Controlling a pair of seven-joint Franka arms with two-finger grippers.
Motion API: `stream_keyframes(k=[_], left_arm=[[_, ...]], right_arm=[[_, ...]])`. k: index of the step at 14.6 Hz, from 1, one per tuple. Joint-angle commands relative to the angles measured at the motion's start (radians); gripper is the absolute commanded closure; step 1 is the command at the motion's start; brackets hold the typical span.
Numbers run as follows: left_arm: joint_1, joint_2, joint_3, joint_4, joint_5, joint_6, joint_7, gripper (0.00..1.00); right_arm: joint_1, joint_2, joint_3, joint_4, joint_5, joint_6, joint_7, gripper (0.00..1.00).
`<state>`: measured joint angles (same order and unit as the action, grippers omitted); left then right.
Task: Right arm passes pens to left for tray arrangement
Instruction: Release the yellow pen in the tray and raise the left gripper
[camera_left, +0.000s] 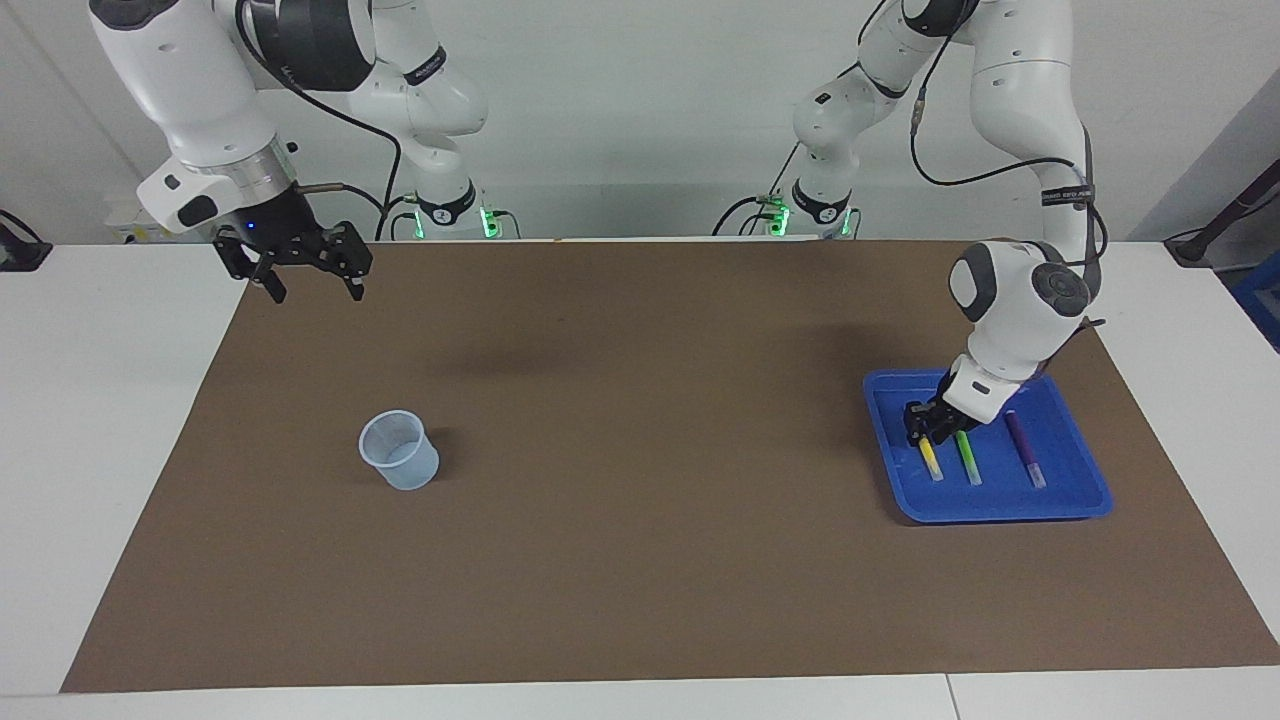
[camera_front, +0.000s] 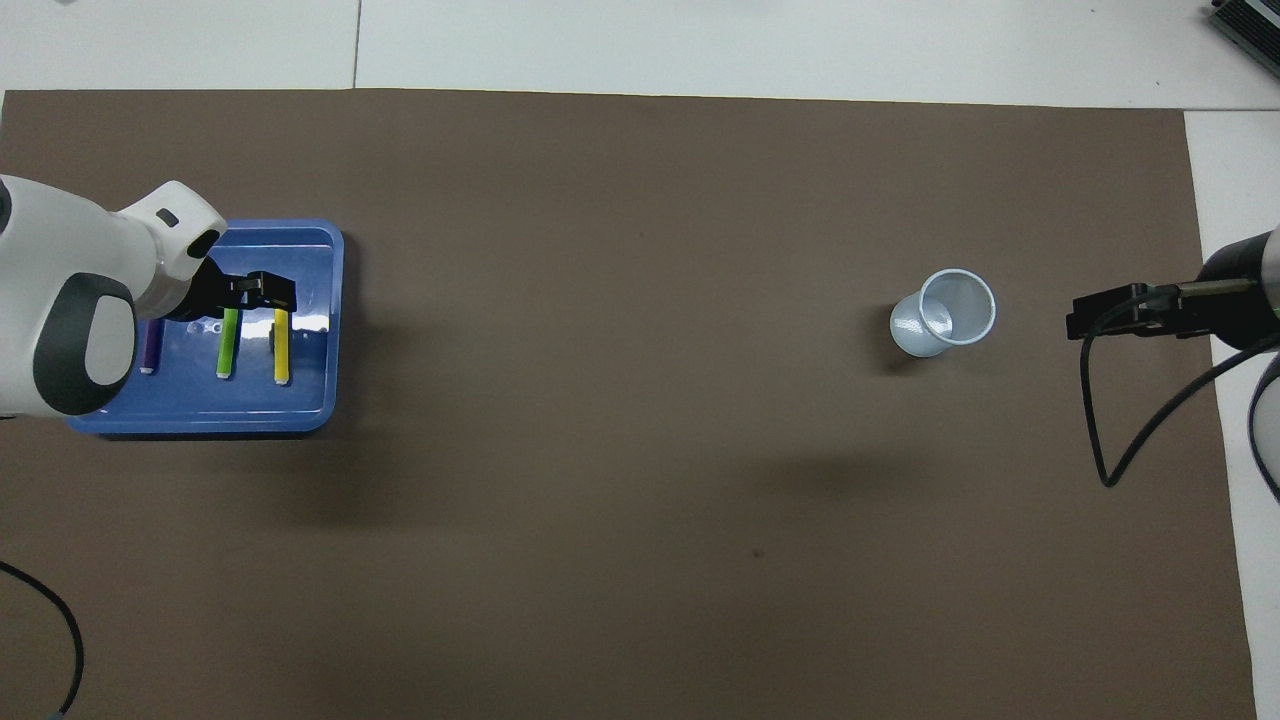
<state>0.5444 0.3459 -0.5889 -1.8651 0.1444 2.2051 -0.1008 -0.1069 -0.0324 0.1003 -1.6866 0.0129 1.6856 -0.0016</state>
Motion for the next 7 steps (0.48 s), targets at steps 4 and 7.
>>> stream_keyframes(k=[4,7], left_arm=[[-0.050,-0.113,0.008,0.078,0.027,-0.134,-0.023,0.00],[-0.063,-0.177,0.006,0.092,0.027,-0.198,-0.023,0.00]], right_arm=[[-0.005,-0.014,0.002,-0.007,-0.004,-0.014,-0.017,0.00],[-0.005,-0.014,0.004,-0.007,-0.004,-0.014,-0.017,0.00]])
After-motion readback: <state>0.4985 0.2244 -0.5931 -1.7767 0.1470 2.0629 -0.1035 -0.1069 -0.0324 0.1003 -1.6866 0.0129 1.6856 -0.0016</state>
